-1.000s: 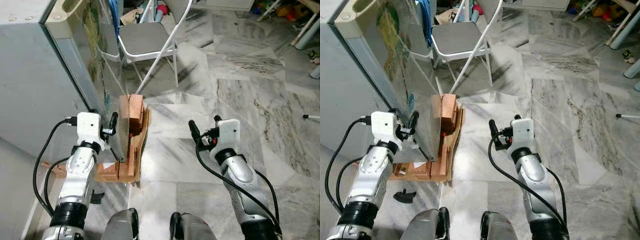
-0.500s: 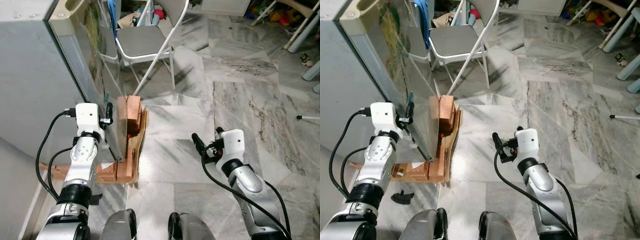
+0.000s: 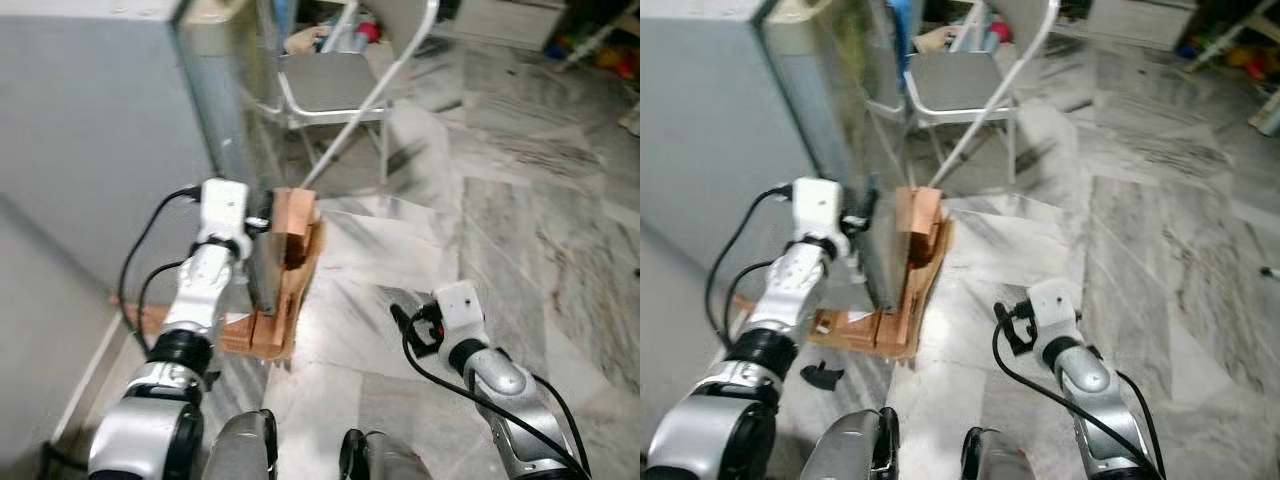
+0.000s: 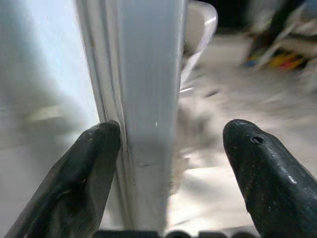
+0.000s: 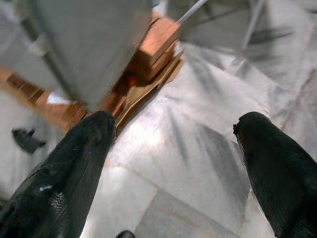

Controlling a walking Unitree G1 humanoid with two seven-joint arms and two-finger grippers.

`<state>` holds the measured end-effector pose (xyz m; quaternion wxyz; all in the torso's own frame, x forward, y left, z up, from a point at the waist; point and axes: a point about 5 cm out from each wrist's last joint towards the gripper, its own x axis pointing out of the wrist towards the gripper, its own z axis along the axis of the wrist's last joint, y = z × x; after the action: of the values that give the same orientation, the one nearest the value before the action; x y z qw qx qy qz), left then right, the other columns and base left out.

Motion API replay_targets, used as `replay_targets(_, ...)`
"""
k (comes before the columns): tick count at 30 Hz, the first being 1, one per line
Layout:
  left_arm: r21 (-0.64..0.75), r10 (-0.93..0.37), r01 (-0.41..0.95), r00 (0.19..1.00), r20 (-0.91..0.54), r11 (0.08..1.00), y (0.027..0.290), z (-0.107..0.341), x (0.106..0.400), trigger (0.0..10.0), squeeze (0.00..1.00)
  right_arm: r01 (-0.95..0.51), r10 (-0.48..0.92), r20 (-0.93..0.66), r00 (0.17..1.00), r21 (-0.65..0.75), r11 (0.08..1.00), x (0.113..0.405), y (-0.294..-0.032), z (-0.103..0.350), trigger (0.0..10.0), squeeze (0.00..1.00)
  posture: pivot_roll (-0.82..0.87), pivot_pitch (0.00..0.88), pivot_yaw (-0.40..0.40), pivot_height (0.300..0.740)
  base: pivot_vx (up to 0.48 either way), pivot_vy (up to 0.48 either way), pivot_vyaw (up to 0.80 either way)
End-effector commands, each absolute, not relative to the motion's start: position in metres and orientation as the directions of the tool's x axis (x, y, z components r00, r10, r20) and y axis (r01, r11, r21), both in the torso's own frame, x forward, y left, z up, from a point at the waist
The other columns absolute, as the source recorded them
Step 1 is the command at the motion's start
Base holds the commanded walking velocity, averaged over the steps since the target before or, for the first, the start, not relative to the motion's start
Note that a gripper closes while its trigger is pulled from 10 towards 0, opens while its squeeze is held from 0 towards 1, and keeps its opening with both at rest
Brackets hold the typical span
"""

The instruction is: Restocking fridge

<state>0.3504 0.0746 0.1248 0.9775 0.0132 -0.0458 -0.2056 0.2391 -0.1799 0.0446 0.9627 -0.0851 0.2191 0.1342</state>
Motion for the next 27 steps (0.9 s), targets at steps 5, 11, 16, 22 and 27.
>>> replay_targets(5,0.110,-0.779,0.815,0.492,0.390,0.569,-0.032,0.227,0.313,10.0,0.00,-0.320,0.235,-0.467,0.852,-0.110,0.941,0.239,-0.177,0.042,10.0,0.00,0.03,0.093,-0.049,0.740,0.000,0.000,0.00)
replay_targets(11,0.068,-0.652,0.670,0.687,0.320,0.739,0.020,0.201,0.344,10.0,0.00,-0.322,0.243,-0.474,0.847,-0.093,0.942,0.243,-0.175,0.040,10.0,0.00,0.05,0.092,-0.042,0.740,0.000,0.000,0.00)
replay_targets(16,0.105,-0.566,0.557,0.796,0.213,0.824,0.079,0.172,0.346,10.0,0.00,-0.322,0.250,-0.472,0.845,-0.077,0.944,0.246,-0.173,0.039,10.0,0.00,0.07,0.088,-0.038,0.740,0.000,0.000,0.00)
replay_targets(22,0.086,-0.426,0.418,0.899,0.102,0.904,0.136,0.121,0.318,10.0,0.00,-0.308,0.250,-0.405,0.880,-0.086,0.947,0.252,-0.169,0.046,10.0,0.00,0.07,0.088,-0.031,0.740,0.090,-0.247,0.00)
replay_targets(27,0.178,-0.390,0.375,0.919,0.054,0.910,0.154,0.104,0.295,10.0,0.00,-0.247,0.210,-0.306,0.929,-0.089,0.965,0.260,-0.172,0.059,10.0,0.00,0.08,0.088,-0.030,0.740,0.307,-0.365,0.00)
